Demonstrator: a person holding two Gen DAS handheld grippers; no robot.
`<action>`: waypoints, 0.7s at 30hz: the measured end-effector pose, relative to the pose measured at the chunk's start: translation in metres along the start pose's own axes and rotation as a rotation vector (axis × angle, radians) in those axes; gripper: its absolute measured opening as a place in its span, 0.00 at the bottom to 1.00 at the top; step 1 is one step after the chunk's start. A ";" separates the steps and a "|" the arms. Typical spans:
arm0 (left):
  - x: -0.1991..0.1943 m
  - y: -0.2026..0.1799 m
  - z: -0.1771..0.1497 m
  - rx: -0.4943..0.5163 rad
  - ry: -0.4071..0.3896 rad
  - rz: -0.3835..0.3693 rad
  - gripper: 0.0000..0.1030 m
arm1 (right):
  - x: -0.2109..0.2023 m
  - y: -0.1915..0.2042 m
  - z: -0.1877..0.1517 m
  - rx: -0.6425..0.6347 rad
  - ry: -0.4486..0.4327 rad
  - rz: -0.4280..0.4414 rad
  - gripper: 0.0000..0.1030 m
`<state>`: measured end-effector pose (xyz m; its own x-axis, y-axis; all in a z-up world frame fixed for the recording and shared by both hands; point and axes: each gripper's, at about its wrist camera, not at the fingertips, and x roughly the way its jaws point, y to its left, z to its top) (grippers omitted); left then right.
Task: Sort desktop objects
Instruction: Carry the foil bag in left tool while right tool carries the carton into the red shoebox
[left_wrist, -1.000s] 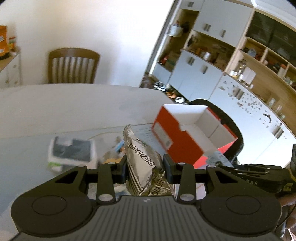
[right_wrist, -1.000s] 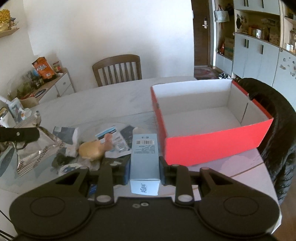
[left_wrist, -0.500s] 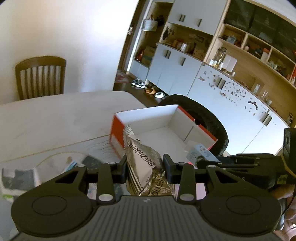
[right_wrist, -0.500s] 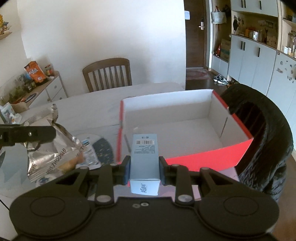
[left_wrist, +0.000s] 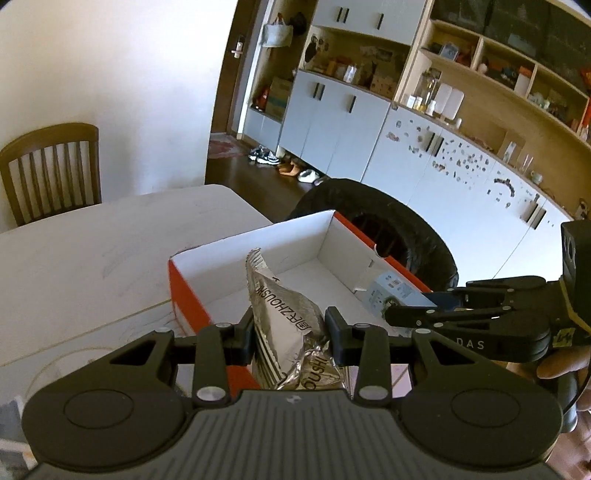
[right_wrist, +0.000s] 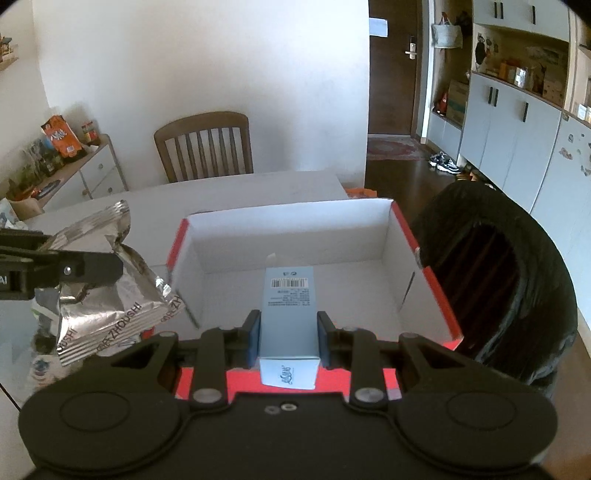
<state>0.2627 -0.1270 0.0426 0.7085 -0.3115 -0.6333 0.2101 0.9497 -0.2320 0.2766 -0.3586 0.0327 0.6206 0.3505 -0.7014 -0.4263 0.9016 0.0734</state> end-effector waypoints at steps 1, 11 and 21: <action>0.006 -0.001 0.003 0.008 0.008 0.005 0.36 | 0.004 -0.002 0.002 -0.001 0.004 0.003 0.28; 0.073 -0.011 0.017 0.074 0.106 0.039 0.36 | 0.047 -0.027 0.010 -0.005 0.058 0.003 0.28; 0.130 -0.018 0.018 0.147 0.219 0.054 0.36 | 0.091 -0.040 0.007 -0.026 0.132 -0.008 0.28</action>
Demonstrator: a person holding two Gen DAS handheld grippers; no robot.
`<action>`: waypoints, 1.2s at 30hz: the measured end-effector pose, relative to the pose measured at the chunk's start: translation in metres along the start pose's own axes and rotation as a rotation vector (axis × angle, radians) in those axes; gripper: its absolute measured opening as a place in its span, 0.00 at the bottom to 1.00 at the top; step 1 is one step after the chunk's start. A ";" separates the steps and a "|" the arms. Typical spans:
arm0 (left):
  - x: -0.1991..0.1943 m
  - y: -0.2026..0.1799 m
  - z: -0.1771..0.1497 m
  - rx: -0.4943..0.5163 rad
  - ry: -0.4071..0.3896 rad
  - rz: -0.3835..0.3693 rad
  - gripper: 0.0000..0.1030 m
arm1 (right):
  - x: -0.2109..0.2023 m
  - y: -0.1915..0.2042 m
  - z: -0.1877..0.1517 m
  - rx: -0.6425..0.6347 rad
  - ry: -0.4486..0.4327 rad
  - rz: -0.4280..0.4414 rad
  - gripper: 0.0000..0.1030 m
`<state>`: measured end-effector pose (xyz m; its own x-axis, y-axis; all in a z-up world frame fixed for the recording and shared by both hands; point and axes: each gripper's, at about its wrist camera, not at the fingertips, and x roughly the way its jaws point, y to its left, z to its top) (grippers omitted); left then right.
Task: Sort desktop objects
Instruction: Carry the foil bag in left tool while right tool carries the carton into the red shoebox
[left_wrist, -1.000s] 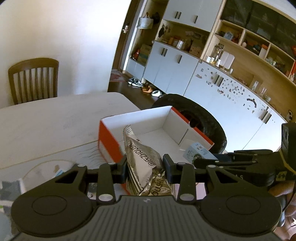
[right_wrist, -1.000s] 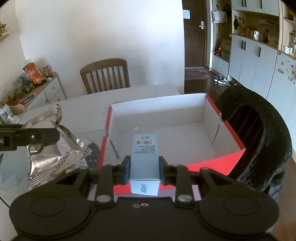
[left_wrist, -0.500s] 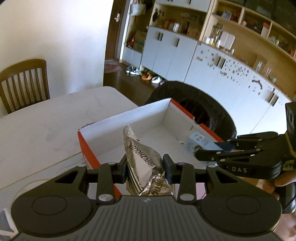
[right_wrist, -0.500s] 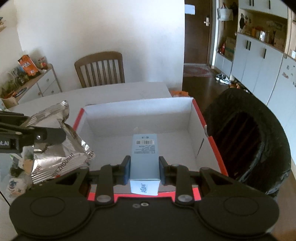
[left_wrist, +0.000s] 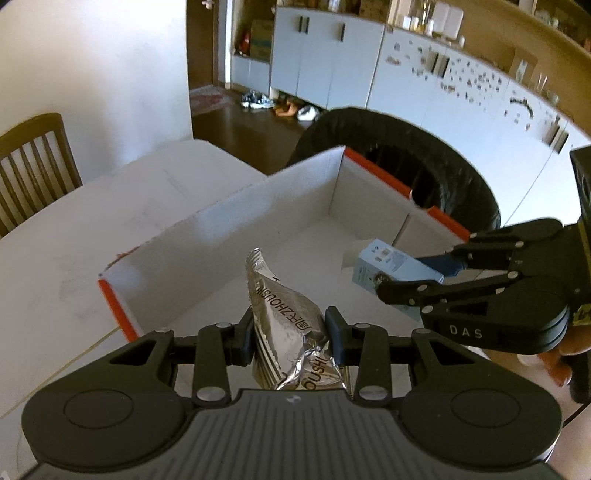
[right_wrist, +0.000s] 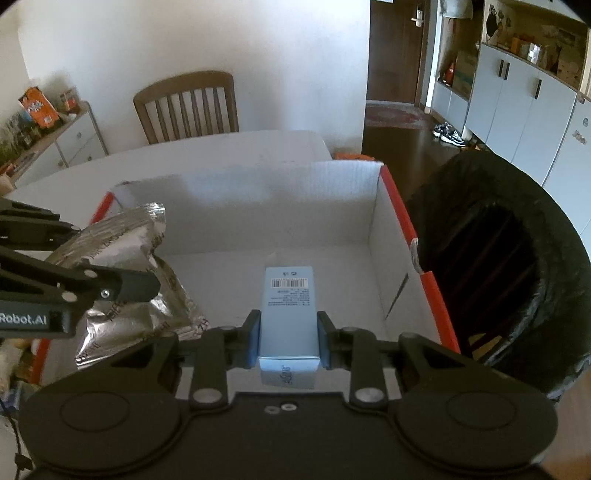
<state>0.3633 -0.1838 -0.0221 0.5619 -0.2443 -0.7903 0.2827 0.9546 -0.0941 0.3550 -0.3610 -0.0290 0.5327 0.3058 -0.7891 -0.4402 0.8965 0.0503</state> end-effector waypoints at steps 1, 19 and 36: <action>0.005 0.000 0.001 0.006 0.012 -0.001 0.36 | 0.002 0.000 -0.001 -0.006 0.005 -0.005 0.28; 0.052 0.001 0.007 0.021 0.144 0.004 0.36 | 0.037 -0.016 0.006 -0.016 0.078 -0.006 0.28; 0.068 0.005 0.001 -0.016 0.237 -0.020 0.36 | 0.055 -0.009 -0.001 -0.086 0.140 -0.009 0.29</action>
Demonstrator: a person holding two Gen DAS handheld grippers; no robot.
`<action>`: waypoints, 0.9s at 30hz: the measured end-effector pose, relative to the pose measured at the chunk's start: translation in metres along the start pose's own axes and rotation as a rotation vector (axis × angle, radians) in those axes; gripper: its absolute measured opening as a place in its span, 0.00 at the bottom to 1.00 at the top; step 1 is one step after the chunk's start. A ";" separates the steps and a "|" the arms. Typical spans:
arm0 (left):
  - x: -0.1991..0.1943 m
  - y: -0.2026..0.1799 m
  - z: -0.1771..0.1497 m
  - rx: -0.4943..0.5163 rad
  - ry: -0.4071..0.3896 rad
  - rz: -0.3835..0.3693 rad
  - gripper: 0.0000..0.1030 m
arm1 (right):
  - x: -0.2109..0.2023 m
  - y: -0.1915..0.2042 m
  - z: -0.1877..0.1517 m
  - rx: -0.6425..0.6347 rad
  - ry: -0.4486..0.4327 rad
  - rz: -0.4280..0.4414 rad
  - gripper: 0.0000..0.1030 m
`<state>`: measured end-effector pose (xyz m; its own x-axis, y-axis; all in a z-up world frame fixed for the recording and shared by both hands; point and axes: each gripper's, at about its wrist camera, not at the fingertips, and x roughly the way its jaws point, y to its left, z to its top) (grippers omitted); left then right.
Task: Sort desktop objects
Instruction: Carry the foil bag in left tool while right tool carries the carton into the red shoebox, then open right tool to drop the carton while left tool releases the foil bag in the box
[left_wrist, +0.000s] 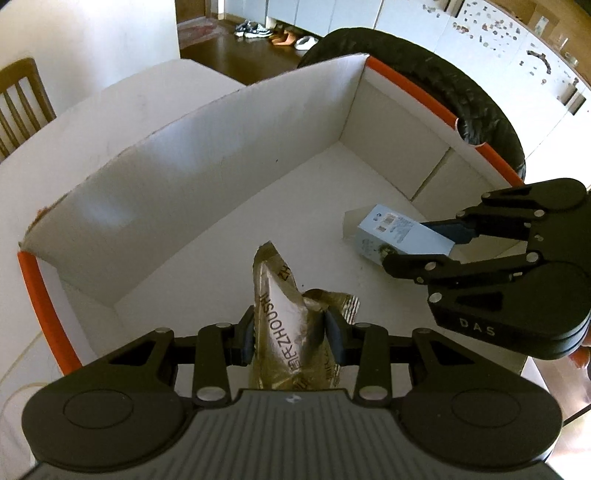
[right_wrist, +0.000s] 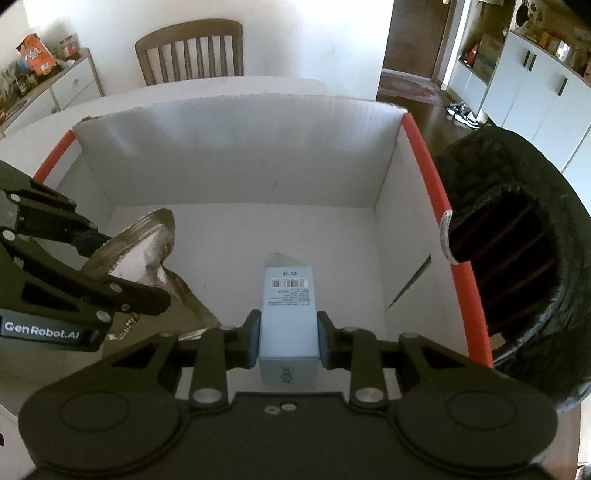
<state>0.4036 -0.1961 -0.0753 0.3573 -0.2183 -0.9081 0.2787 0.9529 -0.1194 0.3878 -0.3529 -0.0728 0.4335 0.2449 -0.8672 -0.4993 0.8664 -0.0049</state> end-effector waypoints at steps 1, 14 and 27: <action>0.000 0.000 -0.001 0.001 0.000 0.002 0.37 | 0.001 0.000 -0.001 -0.001 0.002 -0.003 0.29; -0.008 0.003 0.000 -0.005 -0.040 0.019 0.62 | -0.001 -0.003 -0.002 0.030 -0.002 0.006 0.37; -0.048 0.004 -0.011 -0.032 -0.159 0.009 0.70 | -0.041 -0.014 0.002 0.054 -0.093 0.101 0.64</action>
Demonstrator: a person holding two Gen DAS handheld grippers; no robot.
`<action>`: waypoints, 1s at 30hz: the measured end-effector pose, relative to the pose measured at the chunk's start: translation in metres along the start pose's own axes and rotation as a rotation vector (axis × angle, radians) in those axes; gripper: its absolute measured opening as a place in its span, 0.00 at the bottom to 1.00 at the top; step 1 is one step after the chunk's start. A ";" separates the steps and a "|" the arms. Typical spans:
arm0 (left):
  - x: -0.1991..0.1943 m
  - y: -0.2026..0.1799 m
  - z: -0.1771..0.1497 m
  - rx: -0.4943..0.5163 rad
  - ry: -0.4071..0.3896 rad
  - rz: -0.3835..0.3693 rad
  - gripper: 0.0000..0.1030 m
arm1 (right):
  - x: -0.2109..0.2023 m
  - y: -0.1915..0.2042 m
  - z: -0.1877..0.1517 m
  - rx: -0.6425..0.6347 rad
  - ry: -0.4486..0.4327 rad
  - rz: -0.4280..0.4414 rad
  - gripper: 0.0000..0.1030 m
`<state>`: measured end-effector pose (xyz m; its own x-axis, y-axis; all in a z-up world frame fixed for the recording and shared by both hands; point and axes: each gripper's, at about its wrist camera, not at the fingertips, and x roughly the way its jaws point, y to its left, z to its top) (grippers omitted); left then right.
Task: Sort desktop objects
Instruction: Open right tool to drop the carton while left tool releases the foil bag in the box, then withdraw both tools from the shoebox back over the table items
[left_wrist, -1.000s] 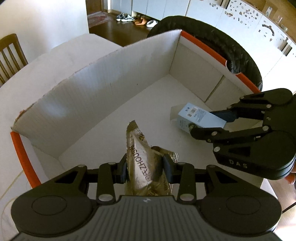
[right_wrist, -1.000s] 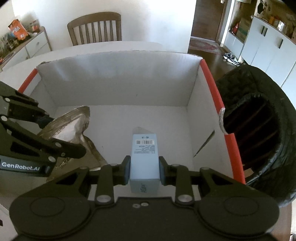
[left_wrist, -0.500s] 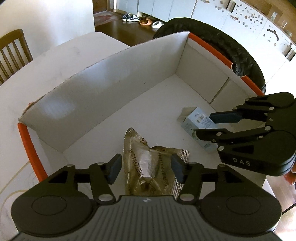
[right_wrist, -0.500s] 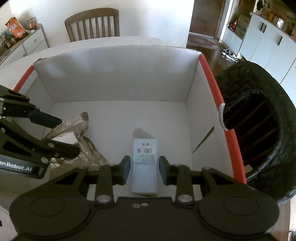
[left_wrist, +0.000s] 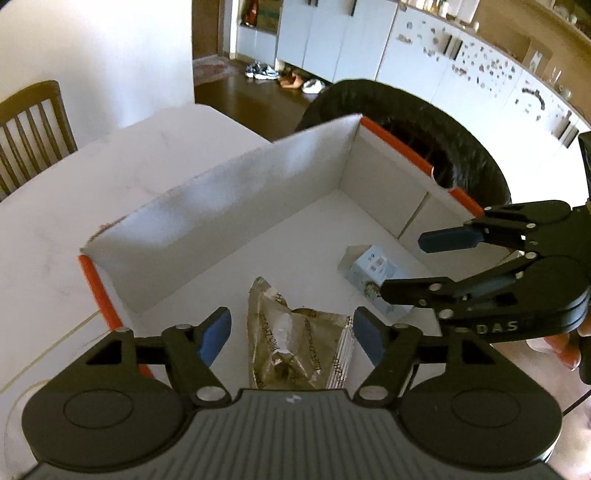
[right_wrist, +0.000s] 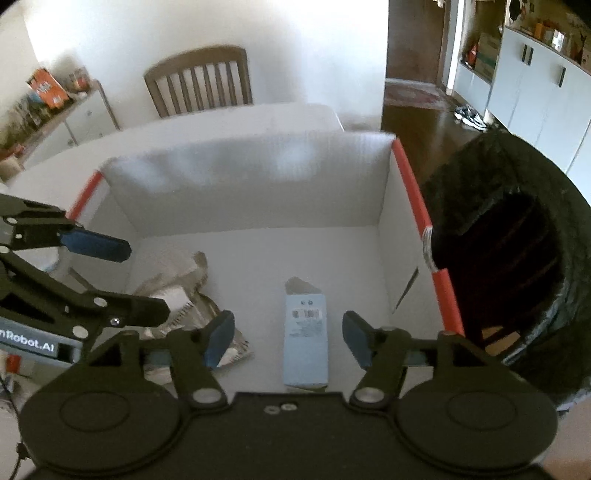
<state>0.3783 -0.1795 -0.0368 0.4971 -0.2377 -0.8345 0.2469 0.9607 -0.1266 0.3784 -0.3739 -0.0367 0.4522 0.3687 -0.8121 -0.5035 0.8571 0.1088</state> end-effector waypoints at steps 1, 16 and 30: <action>-0.003 0.001 -0.001 -0.006 -0.008 0.003 0.70 | -0.005 0.000 -0.001 -0.007 -0.011 0.002 0.66; -0.033 0.002 -0.015 -0.041 -0.099 0.018 0.88 | -0.047 0.009 -0.009 -0.010 -0.142 0.061 0.86; -0.067 0.001 -0.035 -0.048 -0.186 -0.013 1.00 | -0.084 0.039 -0.025 -0.064 -0.247 0.055 0.90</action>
<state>0.3160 -0.1577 0.0004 0.6405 -0.2687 -0.7194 0.2169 0.9619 -0.1661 0.3026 -0.3801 0.0213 0.5850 0.4974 -0.6406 -0.5743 0.8118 0.1059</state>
